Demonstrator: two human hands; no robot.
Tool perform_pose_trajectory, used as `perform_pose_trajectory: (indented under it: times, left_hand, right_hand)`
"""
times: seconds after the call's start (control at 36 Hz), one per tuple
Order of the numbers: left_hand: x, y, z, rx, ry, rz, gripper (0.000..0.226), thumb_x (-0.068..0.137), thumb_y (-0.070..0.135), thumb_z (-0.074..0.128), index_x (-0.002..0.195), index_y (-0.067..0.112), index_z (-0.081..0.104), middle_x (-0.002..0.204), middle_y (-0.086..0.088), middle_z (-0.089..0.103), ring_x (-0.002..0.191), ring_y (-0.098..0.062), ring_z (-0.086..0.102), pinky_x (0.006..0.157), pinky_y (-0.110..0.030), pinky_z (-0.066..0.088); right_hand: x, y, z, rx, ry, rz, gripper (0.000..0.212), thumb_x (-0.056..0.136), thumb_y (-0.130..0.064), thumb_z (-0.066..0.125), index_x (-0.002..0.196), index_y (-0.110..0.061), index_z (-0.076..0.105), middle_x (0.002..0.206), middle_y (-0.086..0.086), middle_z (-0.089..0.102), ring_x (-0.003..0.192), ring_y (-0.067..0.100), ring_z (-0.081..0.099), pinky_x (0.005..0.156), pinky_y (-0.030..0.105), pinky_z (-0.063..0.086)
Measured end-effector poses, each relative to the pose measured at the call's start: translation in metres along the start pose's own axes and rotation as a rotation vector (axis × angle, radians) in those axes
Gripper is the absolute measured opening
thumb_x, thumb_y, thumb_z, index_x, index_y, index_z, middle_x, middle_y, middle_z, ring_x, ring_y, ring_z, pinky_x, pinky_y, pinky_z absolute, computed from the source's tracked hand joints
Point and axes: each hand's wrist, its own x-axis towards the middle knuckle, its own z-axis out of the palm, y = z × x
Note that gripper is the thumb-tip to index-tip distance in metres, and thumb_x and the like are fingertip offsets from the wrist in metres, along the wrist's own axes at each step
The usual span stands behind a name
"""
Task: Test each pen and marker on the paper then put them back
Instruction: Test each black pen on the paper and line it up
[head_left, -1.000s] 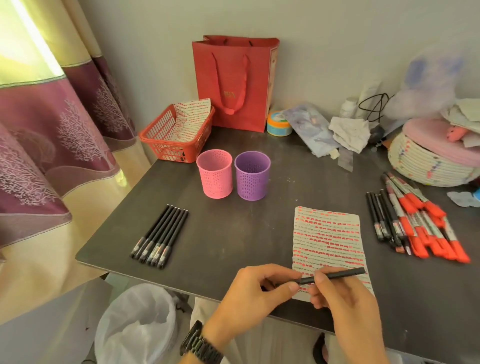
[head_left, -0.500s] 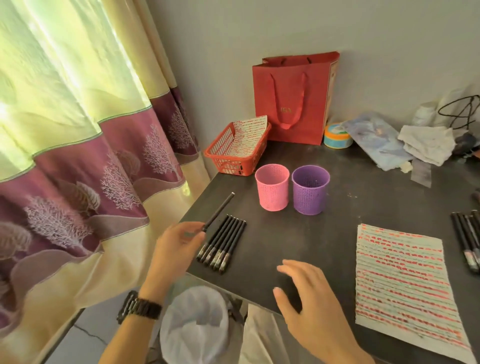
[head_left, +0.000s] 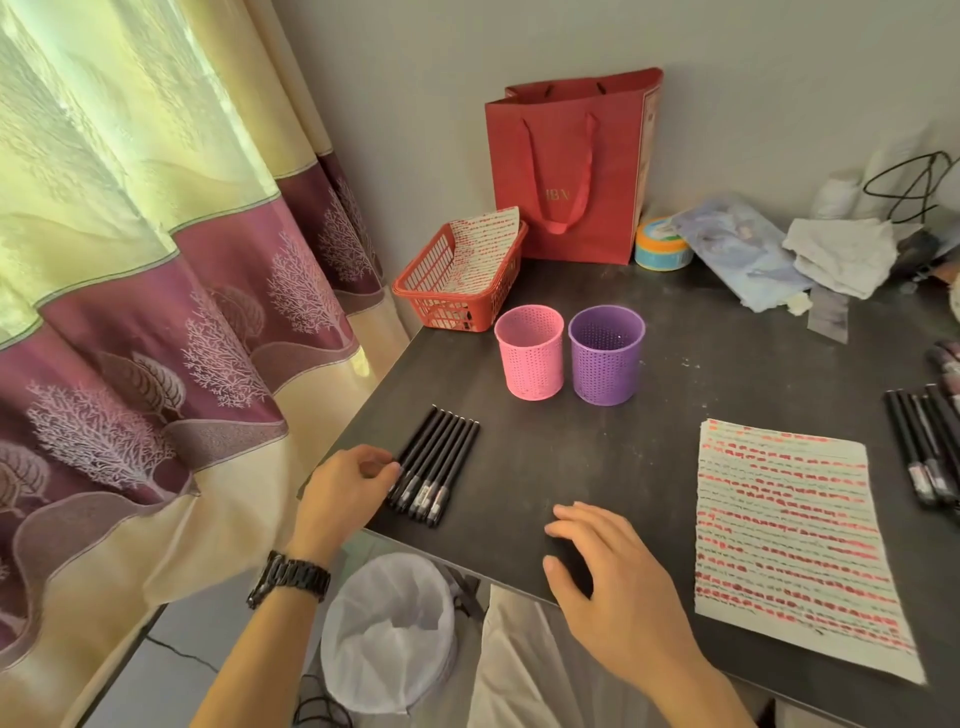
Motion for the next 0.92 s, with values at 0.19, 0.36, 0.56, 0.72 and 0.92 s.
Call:
perform_pose_trajectory:
  times: [0.19, 0.36, 0.56, 0.72, 0.92]
  left_hand:
    - [-0.005, -0.001, -0.001, 0.027, 0.007, -0.013, 0.018, 0.094, 0.043, 0.063, 0.107, 0.035, 0.071, 0.086, 0.023, 0.062, 0.080, 0.002, 0.057, 0.069, -0.026, 0.042]
    - [-0.006, -0.001, -0.002, 0.031, 0.004, -0.014, 0.017, 0.094, 0.043, 0.063, 0.106, 0.036, 0.071, 0.083, 0.027, 0.060, 0.077, 0.010, 0.053, 0.066, -0.023, 0.040]
    - [-0.007, 0.003, -0.002, 0.073, 0.016, -0.015, 0.019, 0.094, 0.047, 0.061, 0.106, 0.034, 0.069, 0.088, 0.018, 0.065, 0.077, 0.001, 0.056, 0.064, -0.024, 0.040]
    - [-0.010, 0.015, -0.004, 0.108, 0.000, -0.033, 0.025, 0.095, 0.048, 0.059, 0.109, 0.028, 0.066, 0.104, 0.004, 0.069, 0.093, -0.018, 0.064, 0.082, -0.039, 0.054]
    - [-0.030, 0.105, 0.004, 0.145, 0.068, 0.187, 0.030, 0.097, 0.043, 0.056, 0.122, 0.028, 0.063, 0.121, -0.001, 0.063, 0.115, -0.029, 0.055, 0.091, -0.044, 0.049]
  right_hand:
    - [-0.001, -0.001, 0.000, 0.008, -0.004, -0.002, 0.027, 0.095, -0.047, 0.053, 0.118, -0.038, 0.063, 0.137, -0.029, 0.051, 0.131, -0.016, 0.026, 0.096, 0.005, 0.027]
    - [0.000, 0.000, 0.000, 0.000, -0.023, -0.004, 0.028, 0.096, -0.048, 0.051, 0.120, -0.039, 0.061, 0.139, -0.029, 0.050, 0.134, -0.012, 0.029, 0.098, 0.005, 0.025]
    - [0.000, -0.001, -0.002, 0.007, -0.039, 0.005, 0.029, 0.097, -0.049, 0.049, 0.121, -0.039, 0.061, 0.141, -0.028, 0.048, 0.137, -0.010, 0.029, 0.102, 0.007, 0.024]
    - [0.001, -0.003, -0.003, 0.050, -0.059, 0.008, 0.032, 0.097, -0.047, 0.046, 0.123, -0.035, 0.061, 0.142, -0.028, 0.047, 0.135, -0.017, 0.021, 0.097, -0.003, 0.013]
    - [-0.001, 0.003, -0.046, 0.368, -0.057, 0.098, 0.029, 0.094, -0.044, 0.054, 0.120, -0.038, 0.064, 0.133, -0.029, 0.056, 0.123, -0.015, 0.046, 0.103, 0.009, 0.036]
